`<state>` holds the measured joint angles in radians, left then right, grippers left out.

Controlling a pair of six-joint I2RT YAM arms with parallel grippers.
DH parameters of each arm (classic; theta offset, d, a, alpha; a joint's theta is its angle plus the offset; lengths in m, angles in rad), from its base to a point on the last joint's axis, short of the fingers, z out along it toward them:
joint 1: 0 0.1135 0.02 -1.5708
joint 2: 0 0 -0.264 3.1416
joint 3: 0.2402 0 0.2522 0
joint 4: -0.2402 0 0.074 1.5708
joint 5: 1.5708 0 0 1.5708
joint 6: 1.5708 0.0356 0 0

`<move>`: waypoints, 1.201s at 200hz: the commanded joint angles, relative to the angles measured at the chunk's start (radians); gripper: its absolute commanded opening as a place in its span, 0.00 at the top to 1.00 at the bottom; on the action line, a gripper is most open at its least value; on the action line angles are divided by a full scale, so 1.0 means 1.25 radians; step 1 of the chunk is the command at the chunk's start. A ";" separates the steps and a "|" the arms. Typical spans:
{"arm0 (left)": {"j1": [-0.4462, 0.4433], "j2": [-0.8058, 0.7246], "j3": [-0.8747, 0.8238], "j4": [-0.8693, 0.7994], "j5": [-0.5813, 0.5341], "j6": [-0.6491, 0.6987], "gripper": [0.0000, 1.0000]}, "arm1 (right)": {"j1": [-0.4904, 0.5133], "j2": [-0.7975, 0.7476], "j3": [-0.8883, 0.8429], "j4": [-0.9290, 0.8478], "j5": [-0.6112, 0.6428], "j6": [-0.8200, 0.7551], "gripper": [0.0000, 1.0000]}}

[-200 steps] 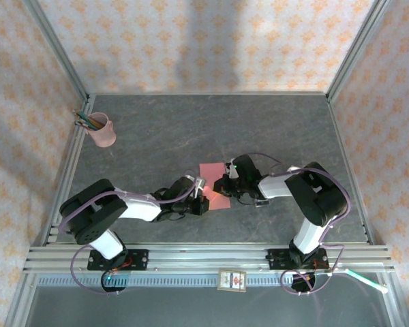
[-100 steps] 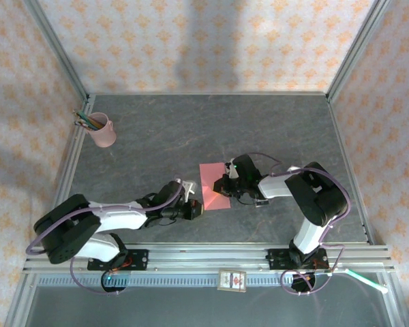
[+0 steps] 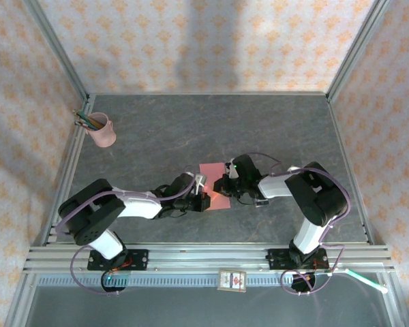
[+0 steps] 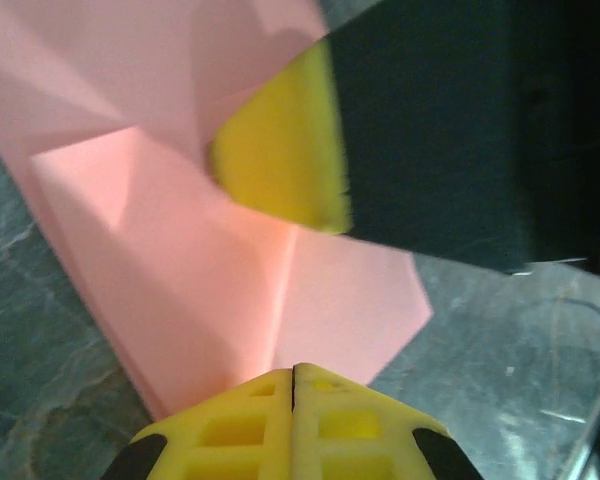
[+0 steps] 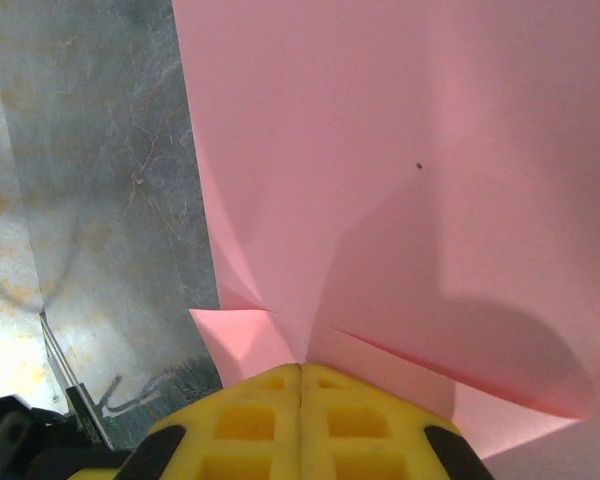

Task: Fold a paper plane with a square sheet of paper (pick it up from the middle)
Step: Fold the triangle a second time at the center of the table.

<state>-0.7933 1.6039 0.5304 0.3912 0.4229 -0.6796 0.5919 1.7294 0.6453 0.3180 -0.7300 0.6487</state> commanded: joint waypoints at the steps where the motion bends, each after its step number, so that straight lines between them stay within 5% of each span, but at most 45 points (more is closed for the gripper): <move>1: 0.010 0.028 -0.007 0.037 0.010 0.021 1.00 | -0.005 0.042 -0.011 -0.110 0.077 -0.029 0.96; 103: 0.015 0.017 -0.102 0.038 0.009 0.011 1.00 | -0.008 -0.078 0.076 -0.187 0.074 -0.061 0.86; 240: 0.005 0.072 -0.057 -0.089 -0.042 0.024 1.00 | 0.053 -0.083 -0.039 -0.020 0.011 0.074 0.87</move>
<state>-0.7834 1.6234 0.4896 0.4606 0.4339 -0.6571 0.6476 1.6035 0.6106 0.2443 -0.7078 0.7158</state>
